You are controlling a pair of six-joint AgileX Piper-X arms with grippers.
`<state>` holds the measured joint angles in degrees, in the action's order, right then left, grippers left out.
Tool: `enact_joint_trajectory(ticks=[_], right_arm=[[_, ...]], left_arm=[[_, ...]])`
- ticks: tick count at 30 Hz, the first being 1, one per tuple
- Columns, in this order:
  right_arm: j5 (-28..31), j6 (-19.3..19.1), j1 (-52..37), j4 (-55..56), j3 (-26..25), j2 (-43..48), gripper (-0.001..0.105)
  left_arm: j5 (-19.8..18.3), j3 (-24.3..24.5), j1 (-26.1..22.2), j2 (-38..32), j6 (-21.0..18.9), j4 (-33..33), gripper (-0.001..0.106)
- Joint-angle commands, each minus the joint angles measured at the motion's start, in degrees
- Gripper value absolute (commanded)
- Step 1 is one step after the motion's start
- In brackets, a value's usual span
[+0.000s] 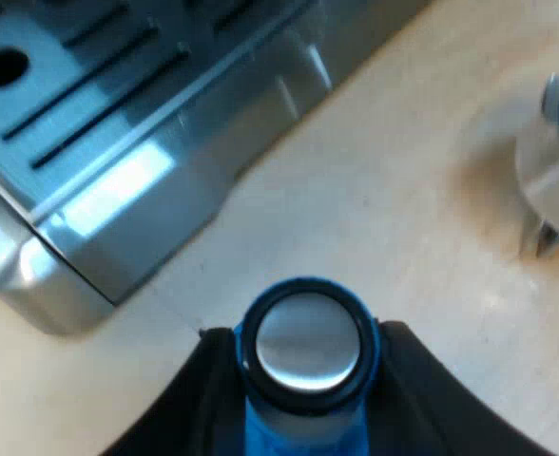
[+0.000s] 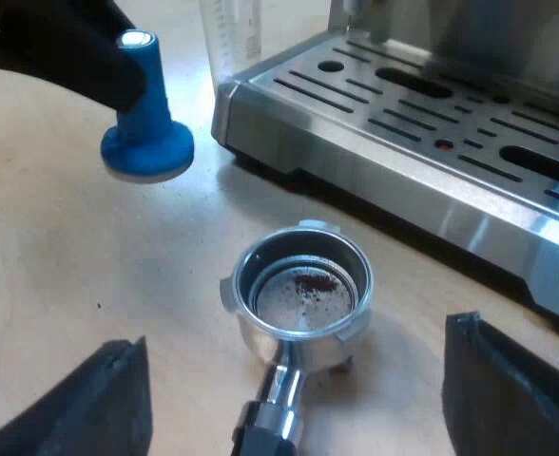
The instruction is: Grind coffee beans and then tamp
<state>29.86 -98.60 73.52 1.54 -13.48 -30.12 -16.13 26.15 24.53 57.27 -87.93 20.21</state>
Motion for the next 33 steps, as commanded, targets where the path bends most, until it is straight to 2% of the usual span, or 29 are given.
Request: enact_joint_trajectory(ticks=[1,8,20,22,25,27,30,33], right_arm=[[-0.2,-0.2,-0.2,0.5,-0.5,0.3,0.066],[-0.2,-0.2,-0.2,0.5,-0.5,0.3,0.066],[-0.2,-0.2,-0.2,0.5,-0.5,0.3,0.066],[-0.2,-0.2,-0.2,0.5,-0.5,0.3,0.066],[-0.2,-0.2,-0.2,0.5,-0.5,0.3,0.066],[-0.2,-0.2,-0.2,0.5,-0.5,0.3,0.066],[-0.2,-0.2,-0.2,0.7,-0.5,0.3,0.066],[-0.2,-0.2,-0.2,0.8,-0.5,0.3,0.066]], left_arm=[[-0.4,-1.2,0.0,-0.5,-0.3,-3.3,0.007],[-0.4,-5.1,0.0,2.1,-0.3,-11.6,0.007],[-0.4,-5.1,0.0,8.4,-0.3,-11.6,0.008],[-0.4,-5.1,0.0,8.9,-0.3,-11.6,0.011],[-0.4,-5.1,0.0,9.0,-0.3,-11.6,0.023],[-0.4,-5.1,0.0,9.0,-0.3,-11.6,0.037],[-0.4,-5.1,0.0,9.0,-0.3,-11.6,0.051],[-0.4,-5.1,0.0,8.9,-0.3,-11.6,0.059]])
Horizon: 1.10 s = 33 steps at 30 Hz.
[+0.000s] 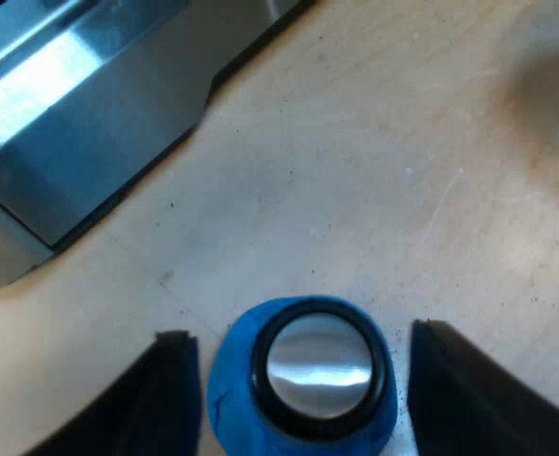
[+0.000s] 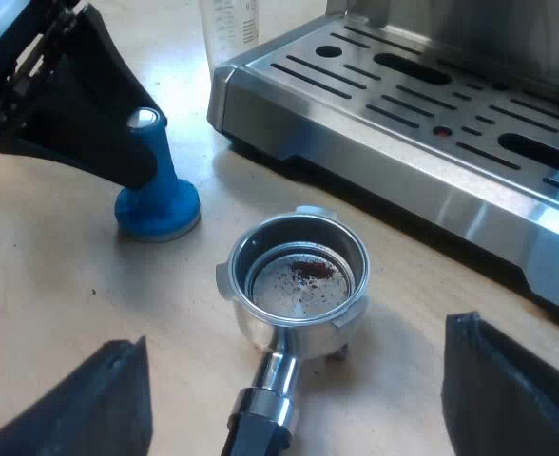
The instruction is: Grind coffee beans and then tamp
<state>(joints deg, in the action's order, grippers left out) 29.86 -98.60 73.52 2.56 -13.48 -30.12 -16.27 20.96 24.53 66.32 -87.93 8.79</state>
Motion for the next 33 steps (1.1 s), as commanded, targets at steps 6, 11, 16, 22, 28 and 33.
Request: enact_joint_trajectory(ticks=[6,11,16,22,28,33], right_arm=[[-0.2,-0.2,-0.2,-0.2,-0.5,0.3,0.066],[-0.2,0.2,-0.2,-0.2,-0.5,0.3,0.066],[-0.2,1.5,-0.2,0.2,-2.1,0.3,0.066],[-0.2,1.5,-0.2,12.0,-8.4,0.3,0.066],[-0.2,1.5,-0.2,21.2,-16.5,0.3,0.066],[-0.2,1.5,-0.2,28.6,-24.7,0.0,0.066]], left_arm=[[-0.2,0.1,0.0,-3.6,-1.1,0.1,0.059],[-0.2,0.7,0.0,-9.2,-1.0,4.1,0.059],[-0.2,3.6,0.0,-13.8,-1.0,12.7,0.059],[-0.2,8.2,0.0,-18.2,-1.0,19.7,0.059],[-0.2,13.7,0.0,-22.3,-1.5,24.2,0.059],[-0.2,18.2,0.0,-25.4,-5.7,24.8,0.059]])
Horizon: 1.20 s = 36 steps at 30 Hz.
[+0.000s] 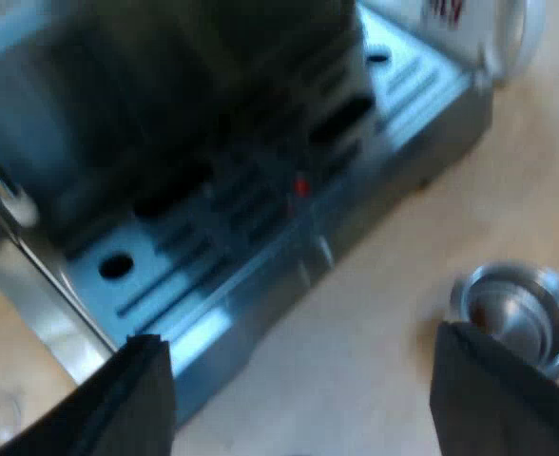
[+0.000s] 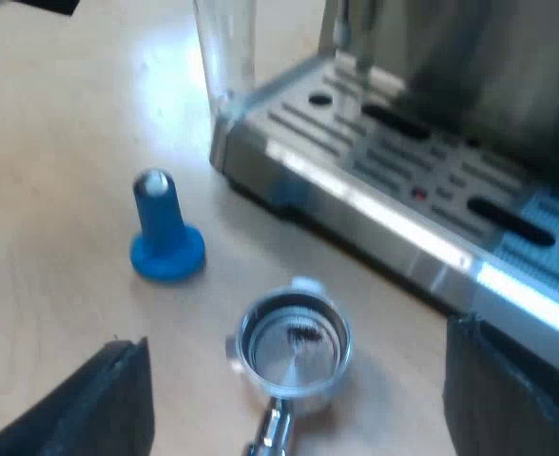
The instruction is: Grind coffee beans and then tamp
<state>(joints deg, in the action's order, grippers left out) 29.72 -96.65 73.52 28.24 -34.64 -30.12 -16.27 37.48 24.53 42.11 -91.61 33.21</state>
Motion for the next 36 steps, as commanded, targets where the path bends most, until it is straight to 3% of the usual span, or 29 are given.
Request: enact_joint_trajectory(ticks=[1,8,14,16,18,22,25,27,30,36], right_arm=[[0.0,-0.4,-0.2,3.9,-4.2,-0.1,0.066],[0.0,-0.4,-0.2,14.0,-16.4,-6.1,0.066],[-0.2,1.9,-3.0,17.4,-25.1,-13.6,0.066],[-1.6,1.9,-5.9,17.4,-26.8,-14.8,0.066],[-7.2,1.9,-11.0,17.4,-28.5,-15.9,0.066],[-15.0,2.7,-19.8,17.4,-29.0,-16.0,0.066],[-21.0,3.1,-26.8,17.4,-29.0,-16.0,0.066],[-24.7,3.1,-32.0,17.6,-29.0,-16.0,0.066],[-29.0,3.1,-37.7,17.9,-29.0,-16.0,0.066],[-34.1,3.1,-49.6,21.2,-29.0,-16.0,0.066]], left_arm=[[-0.2,2.0,0.0,-1.3,-2.4,0.3,0.059],[-0.2,9.1,0.0,-2.0,-3.4,4.1,0.059],[1.1,14.0,0.0,-2.0,-3.7,5.6,0.059],[1.1,14.9,0.0,-2.0,-4.3,5.7,0.059],[1.1,16.0,0.0,-2.0,-5.1,5.7,0.059],[1.3,16.8,-2.6,-2.0,-7.1,5.7,0.059],[0.4,16.8,-7.3,-2.0,-7.2,6.0,0.059],[-3.0,16.8,-11.8,-2.0,-7.2,6.2,0.059],[-5.0,16.8,-17.6,-2.0,-7.2,7.4,0.059],[-5.0,16.8,-20.4,-4.2,-7.5,9.0,0.059]])
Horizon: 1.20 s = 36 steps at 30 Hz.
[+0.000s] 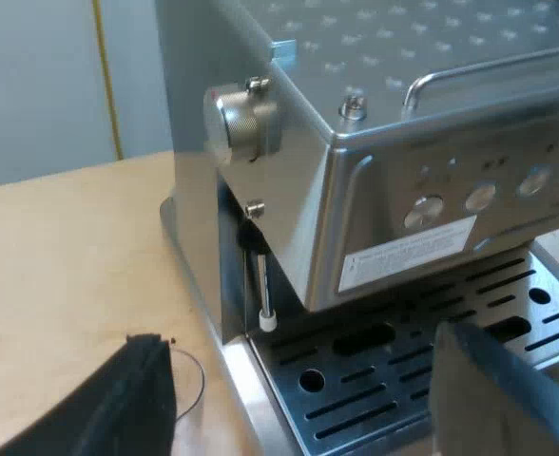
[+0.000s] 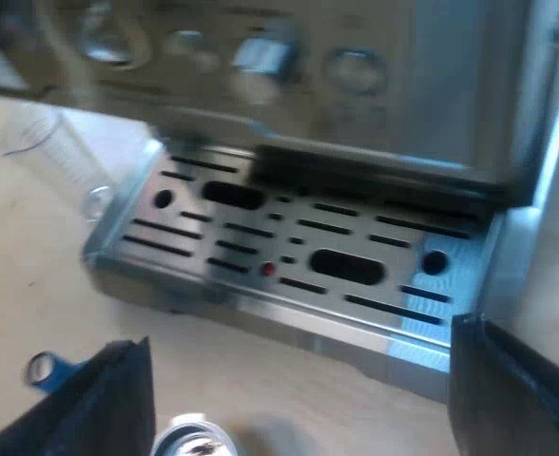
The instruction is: Grind coffee beans and then tamp
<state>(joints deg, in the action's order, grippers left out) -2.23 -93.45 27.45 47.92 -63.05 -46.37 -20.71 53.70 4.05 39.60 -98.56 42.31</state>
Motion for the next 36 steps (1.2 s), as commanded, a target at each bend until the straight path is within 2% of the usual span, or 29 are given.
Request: enact_joint_trajectory(ticks=[1,10,13,15,19,25,30,36], right_arm=[[-2.6,-0.3,-4.4,1.8,-0.6,0.3,0.066],[-7.5,-5.1,-20.7,4.7,-0.6,2.3,0.066],[-7.5,-7.8,-24.3,5.3,-0.5,4.3,0.066],[-7.5,-10.6,-26.0,6.3,-0.5,6.2,0.066],[-7.5,-12.4,-27.2,8.2,-0.5,9.7,0.066],[-7.5,-14.8,-27.2,8.6,-0.5,15.9,0.066],[-7.5,-14.8,-27.2,8.6,-0.5,22.6,0.066],[-7.5,-14.8,-27.2,8.6,-0.5,29.0,0.066]], left_arm=[[-0.6,0.6,0.0,-2.0,-0.6,-0.2,0.059],[-0.6,0.6,0.0,-7.3,0.8,4.0,0.059],[-0.5,0.6,0.0,-9.1,1.6,6.5,0.059],[1.1,0.6,0.0,-10.8,1.5,7.6,0.059],[4.2,0.4,0.0,-14.3,1.5,7.6,0.059],[4.7,-1.8,0.0,-21.3,1.5,7.6,0.059],[5.6,-4.7,0.0,-26.8,1.5,7.8,0.059],[7.6,-4.9,0.0,-31.8,1.9,11.7,0.059]])
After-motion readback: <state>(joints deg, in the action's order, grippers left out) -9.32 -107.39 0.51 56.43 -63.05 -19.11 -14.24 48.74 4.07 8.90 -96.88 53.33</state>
